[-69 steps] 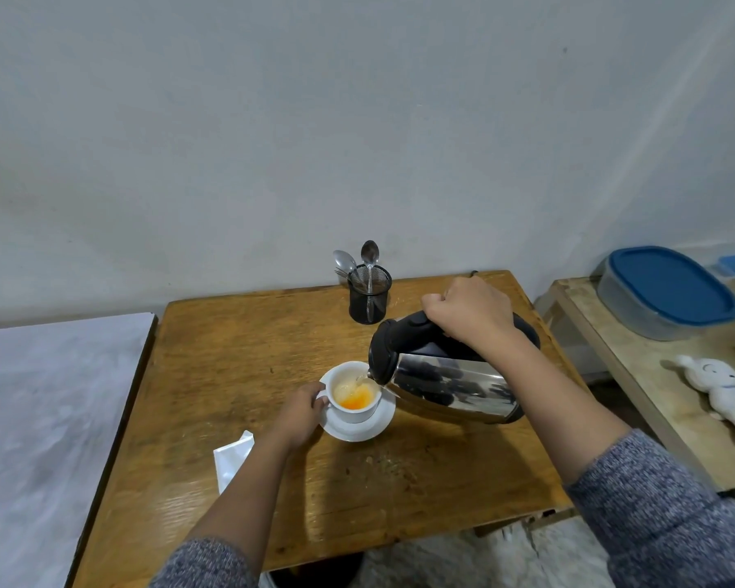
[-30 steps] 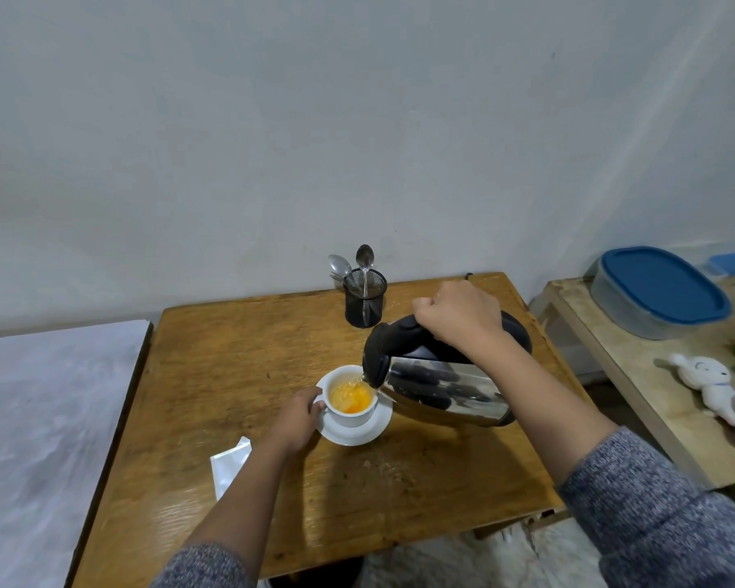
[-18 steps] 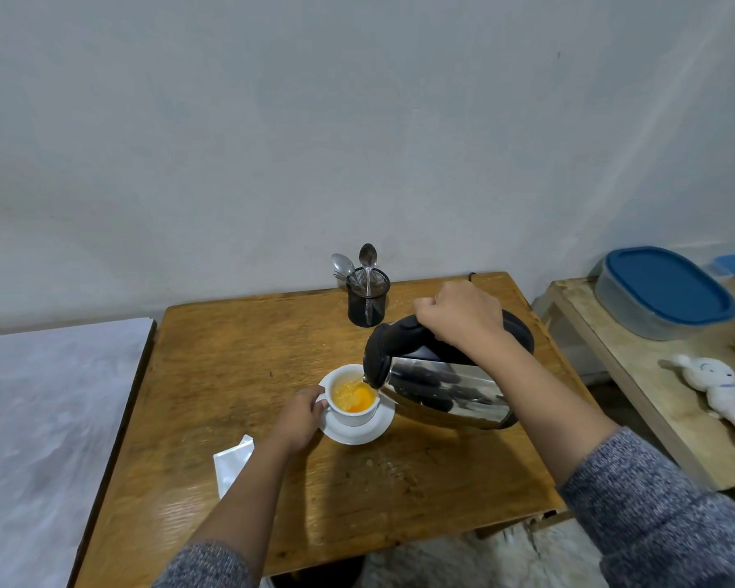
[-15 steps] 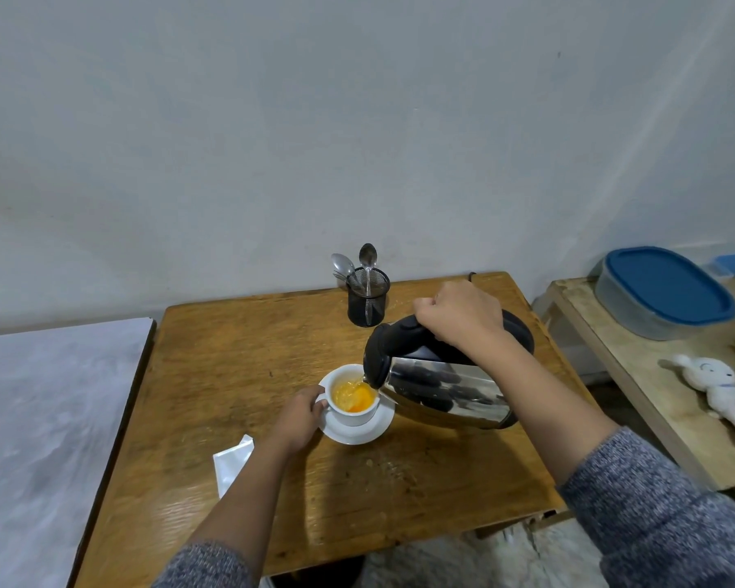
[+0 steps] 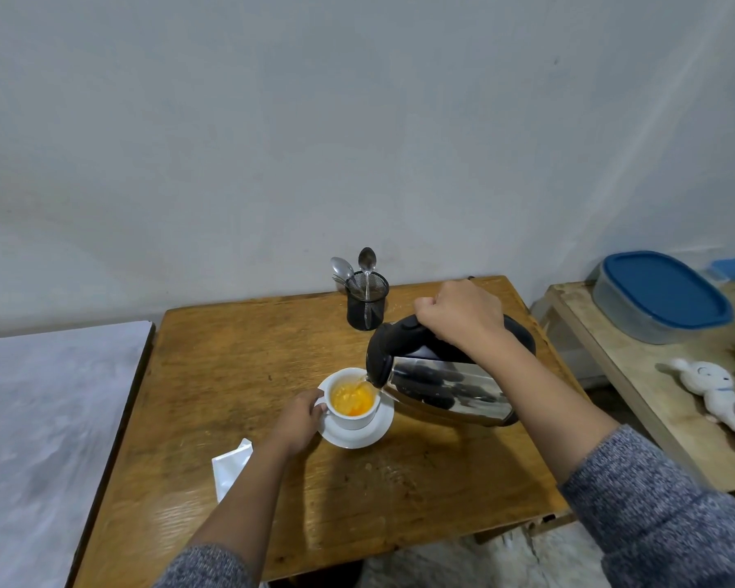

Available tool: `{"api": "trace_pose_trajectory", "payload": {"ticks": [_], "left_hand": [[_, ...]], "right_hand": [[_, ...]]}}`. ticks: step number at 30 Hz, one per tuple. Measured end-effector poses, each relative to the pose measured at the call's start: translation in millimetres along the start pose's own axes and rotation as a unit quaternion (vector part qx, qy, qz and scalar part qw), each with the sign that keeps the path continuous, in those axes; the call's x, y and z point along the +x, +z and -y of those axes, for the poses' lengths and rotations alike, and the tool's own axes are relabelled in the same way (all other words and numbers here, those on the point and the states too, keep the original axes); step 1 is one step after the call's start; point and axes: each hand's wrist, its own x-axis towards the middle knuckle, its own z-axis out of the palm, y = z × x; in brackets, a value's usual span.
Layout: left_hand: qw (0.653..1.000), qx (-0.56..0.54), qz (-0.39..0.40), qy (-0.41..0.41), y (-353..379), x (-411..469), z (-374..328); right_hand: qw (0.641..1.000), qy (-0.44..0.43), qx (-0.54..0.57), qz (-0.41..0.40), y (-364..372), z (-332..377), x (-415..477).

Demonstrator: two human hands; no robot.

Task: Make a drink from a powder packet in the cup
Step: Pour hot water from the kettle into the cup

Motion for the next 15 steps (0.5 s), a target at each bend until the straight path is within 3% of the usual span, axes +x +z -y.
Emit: {"api": "trace_pose_trajectory", "payload": {"ticks": [15], "left_hand": [[1.0,-0.008,0.006,0.0,-0.4,0.0,1.1]], "right_hand": [[1.0,-0.005,-0.012,0.011,-3.8,2.3,0.0]]}}
